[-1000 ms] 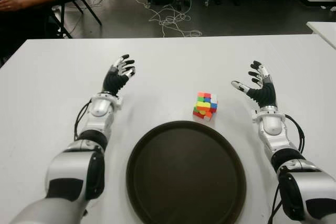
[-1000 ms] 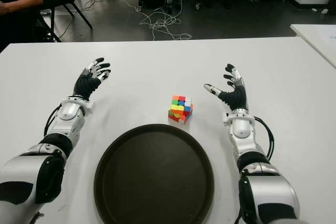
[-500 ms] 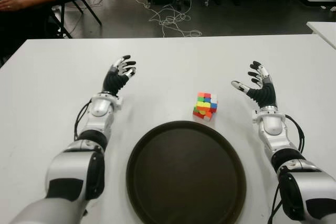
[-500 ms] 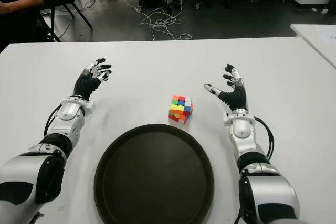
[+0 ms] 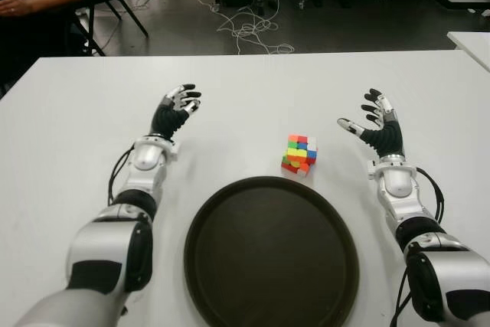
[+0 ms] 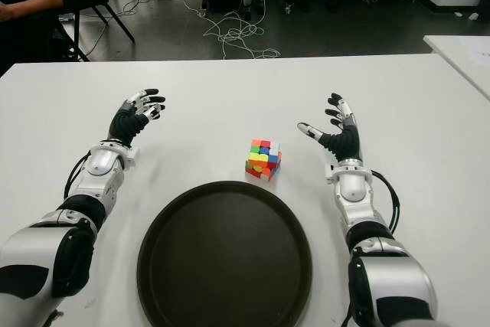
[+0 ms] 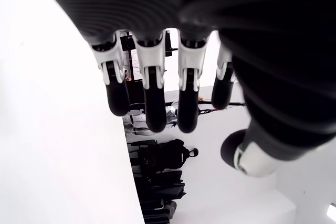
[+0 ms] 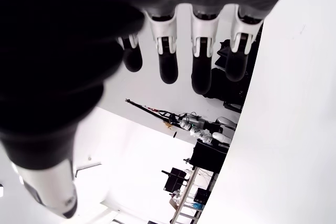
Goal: Pick up the Rubik's Cube and put it in the plate
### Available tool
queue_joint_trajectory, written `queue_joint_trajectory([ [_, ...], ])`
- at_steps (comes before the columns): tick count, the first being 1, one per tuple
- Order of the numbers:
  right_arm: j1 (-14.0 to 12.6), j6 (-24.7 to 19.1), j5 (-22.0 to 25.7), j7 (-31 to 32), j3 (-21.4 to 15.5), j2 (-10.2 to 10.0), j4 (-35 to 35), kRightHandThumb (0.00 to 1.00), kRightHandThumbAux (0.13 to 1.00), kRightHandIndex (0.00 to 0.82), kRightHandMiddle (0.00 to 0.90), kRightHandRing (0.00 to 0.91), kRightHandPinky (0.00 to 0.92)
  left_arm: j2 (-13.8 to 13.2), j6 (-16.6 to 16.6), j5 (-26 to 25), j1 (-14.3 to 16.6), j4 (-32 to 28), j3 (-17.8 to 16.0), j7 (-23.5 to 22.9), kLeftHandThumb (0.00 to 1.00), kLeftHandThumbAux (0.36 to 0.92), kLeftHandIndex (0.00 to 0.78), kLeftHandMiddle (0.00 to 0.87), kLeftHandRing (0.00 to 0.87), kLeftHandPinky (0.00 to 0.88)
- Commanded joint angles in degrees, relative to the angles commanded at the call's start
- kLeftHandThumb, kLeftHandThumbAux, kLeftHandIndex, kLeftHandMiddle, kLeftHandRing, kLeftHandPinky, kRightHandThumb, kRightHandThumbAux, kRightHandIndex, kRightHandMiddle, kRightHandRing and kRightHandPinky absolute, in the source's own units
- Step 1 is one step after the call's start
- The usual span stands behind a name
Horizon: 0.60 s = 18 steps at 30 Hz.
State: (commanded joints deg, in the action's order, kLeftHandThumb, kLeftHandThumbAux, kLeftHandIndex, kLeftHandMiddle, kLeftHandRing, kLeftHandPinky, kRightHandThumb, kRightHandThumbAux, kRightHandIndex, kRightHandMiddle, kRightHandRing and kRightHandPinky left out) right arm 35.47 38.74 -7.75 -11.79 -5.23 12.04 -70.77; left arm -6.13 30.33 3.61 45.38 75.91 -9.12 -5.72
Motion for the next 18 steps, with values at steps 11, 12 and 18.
queue_joint_trajectory([
  [11,0.0,-0.8,-0.2,-0.3,0.3,0.1,0.1,0.013,0.723,0.091,0.17,0.165,0.118,0.0,-0.2,0.1,0.0,-0.1,0.1,-0.3,0.094,0.658,0.228,0.286,0.244,0.218],
  [12,0.0,-0.9,-0.3,-0.3,0.3,0.2,0.1,0.014,0.719,0.09,0.17,0.164,0.129,0.0,-0.2,0.1,0.0,-0.1,0.2,-0.3,0.094,0.659,0.229,0.286,0.245,0.221],
  [18,0.1,-1.2,-0.2,0.1,0.4,0.4,0.1,0.047,0.707,0.1,0.185,0.183,0.172,0.0,-0.1,-0.3,0.0,-0.1,0.0,-1.1,0.102,0.669,0.225,0.283,0.242,0.223],
])
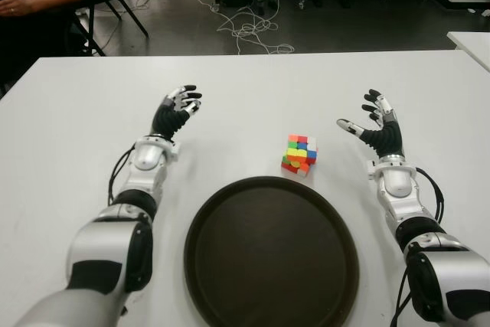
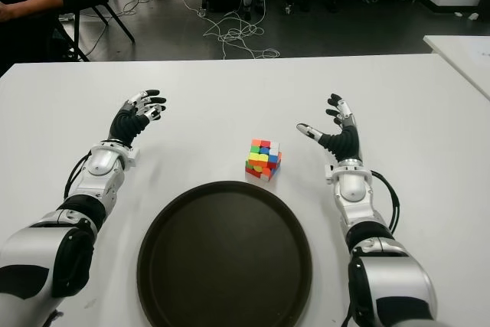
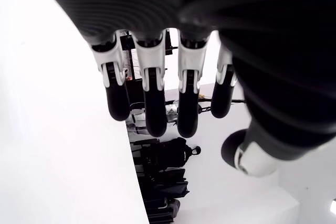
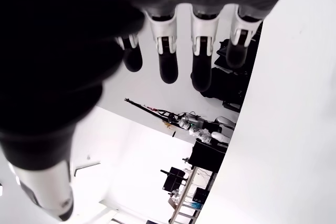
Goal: Pick up the Rubik's Cube and put it in the plate
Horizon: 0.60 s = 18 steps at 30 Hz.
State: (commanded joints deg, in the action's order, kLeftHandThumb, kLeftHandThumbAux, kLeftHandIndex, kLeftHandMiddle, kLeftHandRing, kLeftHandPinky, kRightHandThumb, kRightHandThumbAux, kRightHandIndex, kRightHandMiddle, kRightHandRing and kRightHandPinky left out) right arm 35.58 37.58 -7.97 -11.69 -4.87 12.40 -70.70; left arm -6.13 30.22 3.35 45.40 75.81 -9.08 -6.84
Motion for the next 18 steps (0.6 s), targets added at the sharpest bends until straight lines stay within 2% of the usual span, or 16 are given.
queue_joint_trajectory([
  [10,0.0,0.1,0.4,2.3,-0.1,0.5,0.0,0.052,0.678,0.112,0.191,0.191,0.184,0.0,0.1,0.1,0.0,-0.1,0.1,-0.4,0.092,0.678,0.236,0.291,0.249,0.238],
  [18,0.3,-0.9,1.8,5.7,-1.0,1.0,0.0,0.035,0.701,0.13,0.205,0.189,0.161,0.0,0.0,0.7,0.1,-0.1,0.7,0.1,0.052,0.669,0.238,0.286,0.249,0.246],
])
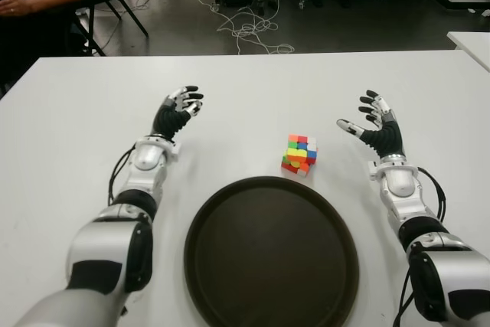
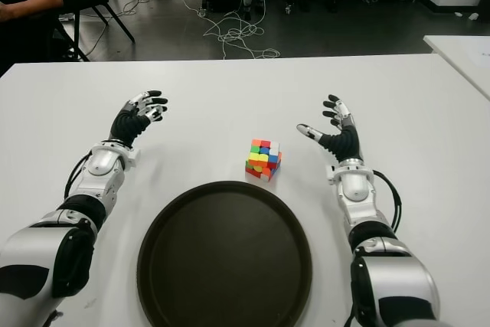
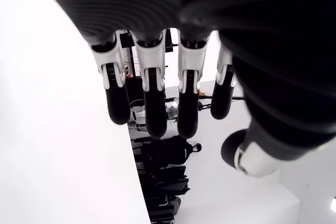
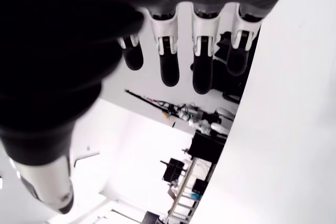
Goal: Pick up the Rubik's Cube and put it in the plate
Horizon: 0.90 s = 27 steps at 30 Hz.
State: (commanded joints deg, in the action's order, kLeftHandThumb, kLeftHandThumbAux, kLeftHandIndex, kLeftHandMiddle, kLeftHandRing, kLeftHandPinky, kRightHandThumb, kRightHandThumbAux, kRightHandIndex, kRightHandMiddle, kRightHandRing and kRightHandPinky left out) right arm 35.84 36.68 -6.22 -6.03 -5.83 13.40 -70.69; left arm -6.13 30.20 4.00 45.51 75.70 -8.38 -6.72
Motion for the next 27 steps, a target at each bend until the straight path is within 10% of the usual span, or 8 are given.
queue_joint_trajectory([
  [27,0.4,-0.5,4.0,15.5,-2.1,2.3,-0.2,0.0,0.628,0.176,0.244,0.228,0.203,0.3,-1.1,-0.9,0.2,-0.1,0.1,-0.1,0.048,0.674,0.235,0.283,0.248,0.227],
])
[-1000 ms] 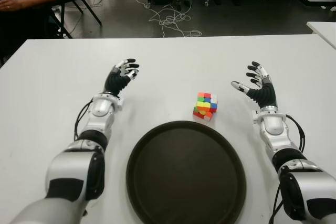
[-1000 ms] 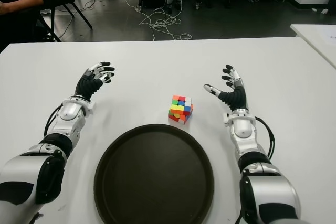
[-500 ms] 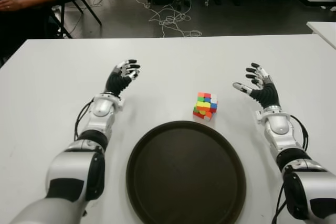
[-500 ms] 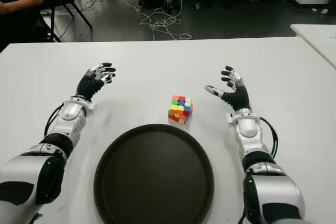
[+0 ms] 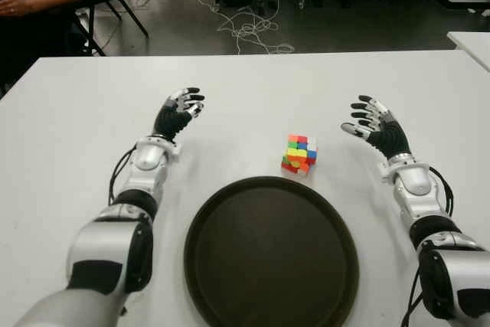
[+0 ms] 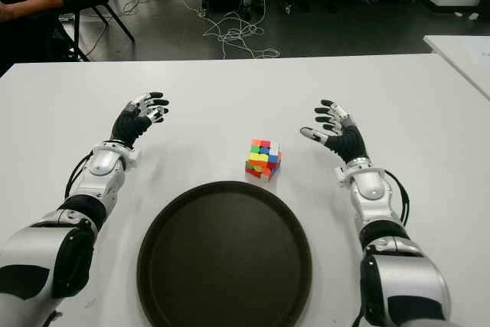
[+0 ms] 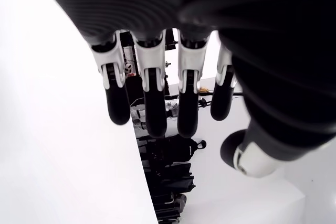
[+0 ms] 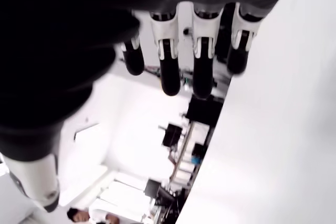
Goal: Pick up the Rubik's Cube and put it in the plate
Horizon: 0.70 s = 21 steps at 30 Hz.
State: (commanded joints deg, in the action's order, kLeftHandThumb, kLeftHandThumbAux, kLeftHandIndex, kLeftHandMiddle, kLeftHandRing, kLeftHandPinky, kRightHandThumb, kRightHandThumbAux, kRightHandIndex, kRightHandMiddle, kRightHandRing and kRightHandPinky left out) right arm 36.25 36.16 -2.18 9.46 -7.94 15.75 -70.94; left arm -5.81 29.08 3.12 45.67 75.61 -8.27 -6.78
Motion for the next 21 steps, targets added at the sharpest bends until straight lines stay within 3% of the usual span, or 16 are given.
queue_joint_trajectory([
  [7,0.3,-1.0,0.9,2.1,-0.9,0.0,-1.1,0.0,0.64,0.192,0.266,0.246,0.181,-0.1,0.0,1.0,0.0,0.0,0.9,1.2,0.03,0.666,0.235,0.283,0.245,0.223],
  [21,0.3,-0.2,0.4,1.1,-1.2,-0.1,-2.0,0.0,0.584,0.207,0.288,0.293,0.287,0.0,0.8,0.8,-0.2,0.0,0.9,0.9,0.046,0.68,0.235,0.292,0.256,0.24],
])
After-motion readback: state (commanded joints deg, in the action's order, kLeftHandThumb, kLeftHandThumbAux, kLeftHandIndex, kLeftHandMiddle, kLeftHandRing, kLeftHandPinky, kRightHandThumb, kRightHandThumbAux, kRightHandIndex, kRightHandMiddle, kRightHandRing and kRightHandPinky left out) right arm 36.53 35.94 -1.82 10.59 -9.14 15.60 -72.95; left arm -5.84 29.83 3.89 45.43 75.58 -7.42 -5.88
